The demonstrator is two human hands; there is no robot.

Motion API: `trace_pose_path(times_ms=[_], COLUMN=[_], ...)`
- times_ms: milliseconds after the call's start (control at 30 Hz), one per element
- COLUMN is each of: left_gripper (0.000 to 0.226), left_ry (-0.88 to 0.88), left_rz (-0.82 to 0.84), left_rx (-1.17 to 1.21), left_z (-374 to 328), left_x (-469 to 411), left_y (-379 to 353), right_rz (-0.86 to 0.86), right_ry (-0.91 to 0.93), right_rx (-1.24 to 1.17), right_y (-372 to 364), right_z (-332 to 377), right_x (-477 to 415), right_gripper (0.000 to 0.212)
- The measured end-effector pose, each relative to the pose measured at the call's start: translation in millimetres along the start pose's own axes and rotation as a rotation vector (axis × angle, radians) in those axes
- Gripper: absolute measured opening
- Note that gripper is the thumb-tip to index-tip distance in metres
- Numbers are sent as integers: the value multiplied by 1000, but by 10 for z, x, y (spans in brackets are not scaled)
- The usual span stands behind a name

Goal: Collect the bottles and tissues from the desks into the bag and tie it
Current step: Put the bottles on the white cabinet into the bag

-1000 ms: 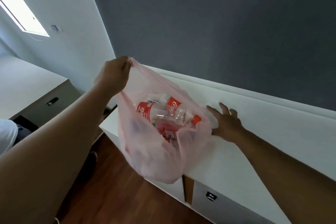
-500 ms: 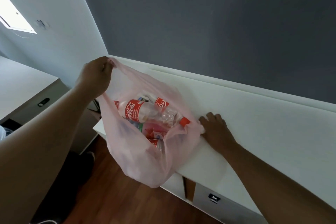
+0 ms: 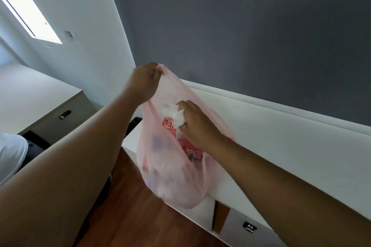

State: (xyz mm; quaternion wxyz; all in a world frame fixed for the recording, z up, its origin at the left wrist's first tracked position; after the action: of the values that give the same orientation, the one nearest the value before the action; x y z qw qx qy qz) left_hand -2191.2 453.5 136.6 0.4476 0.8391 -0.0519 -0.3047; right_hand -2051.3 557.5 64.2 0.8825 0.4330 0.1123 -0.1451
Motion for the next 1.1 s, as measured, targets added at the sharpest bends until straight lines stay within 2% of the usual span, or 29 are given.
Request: trace_pose_path(times_ms=[100,300,367,433,467,500,533,567,600,633,667,700,800,867,933,967,1033,1100], left_gripper=[32,29,28,26,25,24,24,26,28,32,36,39,39,27,15,17,20,21], left_ry=[-22,-48,-35,-37,-39,-39,-37,-39,-53,-78,-108,-138,-157,-58,125,236,446,605], left_rz=[-3,1,-26,-57,-61,-56,-48,-38,-23,2,41,89,215,223,237,268,318,286], left_rx=[7,12,16,5,-7,-9,12,43,69,78,70,34,-238,-312,-275,-224,-14,269], left_z=[85,210,250,296,322,340,352,354,349,335,326,334,517,665,728,732,640,427], left_x=[-26,-28,-29,-57,-78,-96,-112,-122,-126,-124,-119,-113,-105,-106,-93,-84,-55,-53], left_y=[175,378,417,466,481,498,516,540,568,601,638,661,645,632,609,577,485,398], right_rz=[199,85,-66,-342,-449,-494,-468,-396,-316,-240,-169,-131,-121,-94,-30,-13,-22,-7], right_ry=[10,-132,-26,207,257,201,70,-92,-245,-365,-444,-479,-477,-483,-492,-500,-536,-630], right_rx=[162,52,107,339,480,573,617,601,556,523,486,473,555,543,524,525,483,353], right_y=[-269,-68,108,300,351,384,397,385,367,366,387,450,855,1193,1527,1701,2045,2354], right_z=[-32,-286,-189,-44,-48,-119,-246,-394,-538,-667,-769,-833,-917,-923,-911,-893,-901,-952], right_x=[-179,-459,-445,-350,-306,-289,-293,-282,-253,-216,-198,-186,-238,-291,-284,-259,-179,-40], right_gripper=[61,60,47,32,37,52,67,73,65,46,25,18,22,17,13,14,19,24])
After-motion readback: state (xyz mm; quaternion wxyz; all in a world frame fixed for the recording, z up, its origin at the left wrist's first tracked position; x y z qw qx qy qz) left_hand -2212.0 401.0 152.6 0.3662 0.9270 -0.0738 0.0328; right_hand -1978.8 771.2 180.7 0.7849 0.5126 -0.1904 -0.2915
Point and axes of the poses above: each hand's wrist, its own x-axis away from the middle knuckle, its own y-axis out of the back of the hand, z = x × y, the point moved 4 cm from there along -x, towards the middle knuckle, and after that the axes turned 6 degrees about -z, right-handed, at the moved point
